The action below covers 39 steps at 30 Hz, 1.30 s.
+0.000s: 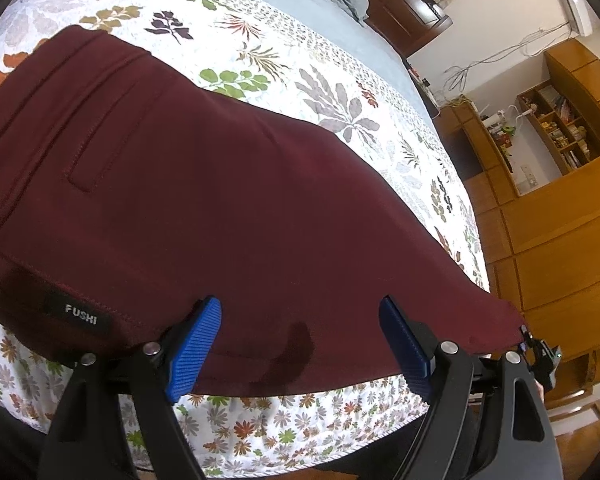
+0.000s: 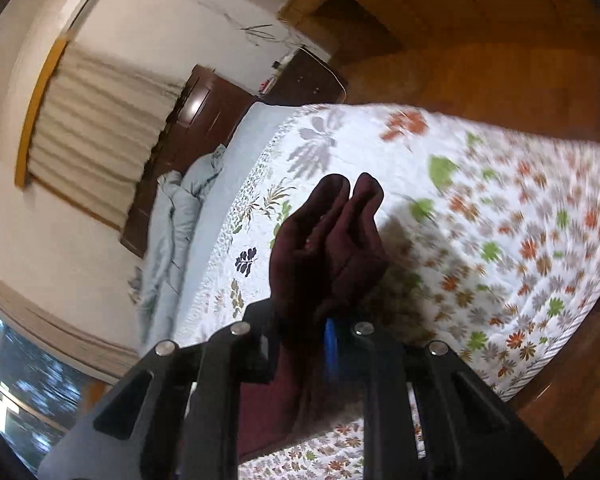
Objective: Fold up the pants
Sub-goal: 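Grasp the maroon trouser leg ends with the right tool and lift them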
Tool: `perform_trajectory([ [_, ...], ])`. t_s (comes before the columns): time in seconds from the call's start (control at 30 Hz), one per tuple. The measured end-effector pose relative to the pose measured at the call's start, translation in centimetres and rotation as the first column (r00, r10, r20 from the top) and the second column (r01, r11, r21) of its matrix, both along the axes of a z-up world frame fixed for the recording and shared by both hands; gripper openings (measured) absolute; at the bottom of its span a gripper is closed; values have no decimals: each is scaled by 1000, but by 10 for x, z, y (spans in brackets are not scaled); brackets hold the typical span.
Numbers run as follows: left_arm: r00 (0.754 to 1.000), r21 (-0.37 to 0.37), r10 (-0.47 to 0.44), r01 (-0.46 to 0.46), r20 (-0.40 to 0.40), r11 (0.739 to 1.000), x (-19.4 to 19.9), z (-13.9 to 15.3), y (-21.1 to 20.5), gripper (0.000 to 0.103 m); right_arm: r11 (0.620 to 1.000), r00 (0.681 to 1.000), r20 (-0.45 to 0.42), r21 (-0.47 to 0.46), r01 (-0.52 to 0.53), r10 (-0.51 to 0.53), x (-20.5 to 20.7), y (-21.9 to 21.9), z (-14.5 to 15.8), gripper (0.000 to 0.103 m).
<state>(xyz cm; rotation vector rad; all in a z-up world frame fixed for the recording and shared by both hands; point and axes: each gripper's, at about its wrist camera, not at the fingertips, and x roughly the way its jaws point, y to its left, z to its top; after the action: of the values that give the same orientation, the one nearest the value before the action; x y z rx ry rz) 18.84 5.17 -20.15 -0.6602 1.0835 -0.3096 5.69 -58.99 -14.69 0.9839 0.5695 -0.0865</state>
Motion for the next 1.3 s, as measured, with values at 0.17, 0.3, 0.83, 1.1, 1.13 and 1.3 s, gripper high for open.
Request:
perform_trajectory([
  [0.17,1000,-24,-2,2,5,1000,-6,3,6,82,993,999,7,-112,-33,34,-1,29,34,16],
  [0.3,1000,-17,-11,12,18,1000,-11,10,8,82,987,999,6,-154,-44,45,3,43,49,16],
  [0.83,992,42,-57,53,109,998,-29,37,13,82,897,992,-35,-423,-126,123,28,132,113,16],
  [1.1,993,30,-63,60,104,998,-39,34,20,82,818,985,-65,-549,-171,162,47,179,130,16],
  [1.13,993,26,-61,59,104,998,-40,33,21,82,808,983,-69,-560,-180,171,50,184,130,16],
  [1.3,995,4,-46,46,93,999,-41,27,29,82,745,971,-102,-625,-233,218,66,221,132,16],
])
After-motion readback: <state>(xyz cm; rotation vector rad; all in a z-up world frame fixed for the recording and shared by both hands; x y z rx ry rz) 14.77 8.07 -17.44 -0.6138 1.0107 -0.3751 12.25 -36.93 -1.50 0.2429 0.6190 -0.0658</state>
